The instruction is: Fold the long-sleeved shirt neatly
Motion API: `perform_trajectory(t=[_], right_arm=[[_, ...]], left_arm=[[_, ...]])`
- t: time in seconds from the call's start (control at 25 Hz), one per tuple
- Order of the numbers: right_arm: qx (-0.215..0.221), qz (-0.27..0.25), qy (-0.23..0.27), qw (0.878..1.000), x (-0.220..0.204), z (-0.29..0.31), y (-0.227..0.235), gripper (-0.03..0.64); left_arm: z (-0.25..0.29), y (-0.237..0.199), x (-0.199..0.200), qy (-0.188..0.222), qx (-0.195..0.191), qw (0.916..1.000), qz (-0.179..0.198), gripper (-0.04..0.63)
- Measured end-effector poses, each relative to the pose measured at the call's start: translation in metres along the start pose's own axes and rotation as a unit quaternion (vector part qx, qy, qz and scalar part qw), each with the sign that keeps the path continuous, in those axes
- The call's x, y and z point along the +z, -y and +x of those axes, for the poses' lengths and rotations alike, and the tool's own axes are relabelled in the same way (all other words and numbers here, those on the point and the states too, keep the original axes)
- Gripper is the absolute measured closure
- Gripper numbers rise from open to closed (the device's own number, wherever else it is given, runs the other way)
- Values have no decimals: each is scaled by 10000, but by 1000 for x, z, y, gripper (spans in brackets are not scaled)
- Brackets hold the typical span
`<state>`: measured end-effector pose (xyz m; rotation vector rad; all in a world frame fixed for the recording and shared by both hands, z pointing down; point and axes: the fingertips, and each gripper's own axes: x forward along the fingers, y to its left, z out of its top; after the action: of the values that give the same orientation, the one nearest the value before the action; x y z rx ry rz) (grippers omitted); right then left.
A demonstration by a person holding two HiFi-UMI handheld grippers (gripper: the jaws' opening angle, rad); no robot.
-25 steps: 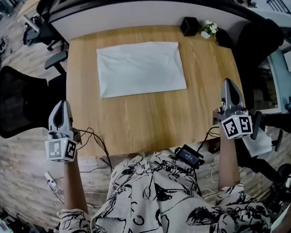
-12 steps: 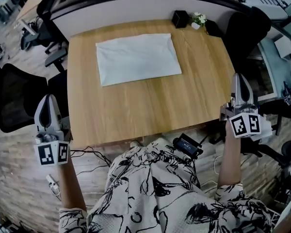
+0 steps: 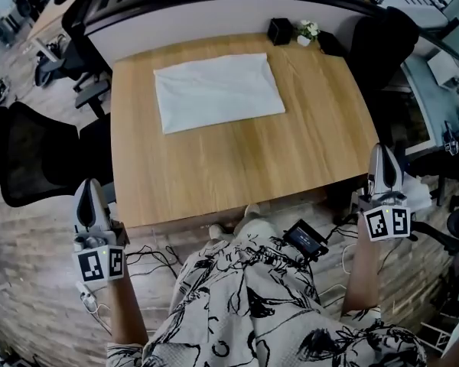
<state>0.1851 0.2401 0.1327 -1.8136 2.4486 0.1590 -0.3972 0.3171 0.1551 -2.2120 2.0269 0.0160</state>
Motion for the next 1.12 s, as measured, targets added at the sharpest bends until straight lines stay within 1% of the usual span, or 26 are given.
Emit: perform_trajectory(t=[0.16,0.24,0.48,0.72,0.92,1.12], right_arm=[[1,-39,-50,10000,-3,-16,7,611],[-34,-25,-57,10000,-4,-19,13,611],[-141,150,-114,9997,-12,-19,37,611],[-124,187,-157,9996,-15,-13,51,611],[6,158,-130,9998,-16,-5,48,611],[98,116,-195,9997,-19,3,44,611]], left_arm=[[-16,19,-2,-106,11,9999,120,592],[-22,25,1,-80,62,9999,87,592],[-25,34,-8,-244,611,9978,-119,592],[-17,51,0,-177,615,9979,-84,592],[-15,52,-1,-243,657,9975,-11,592],[-20,50,0,-316,771,9965,-19,592]])
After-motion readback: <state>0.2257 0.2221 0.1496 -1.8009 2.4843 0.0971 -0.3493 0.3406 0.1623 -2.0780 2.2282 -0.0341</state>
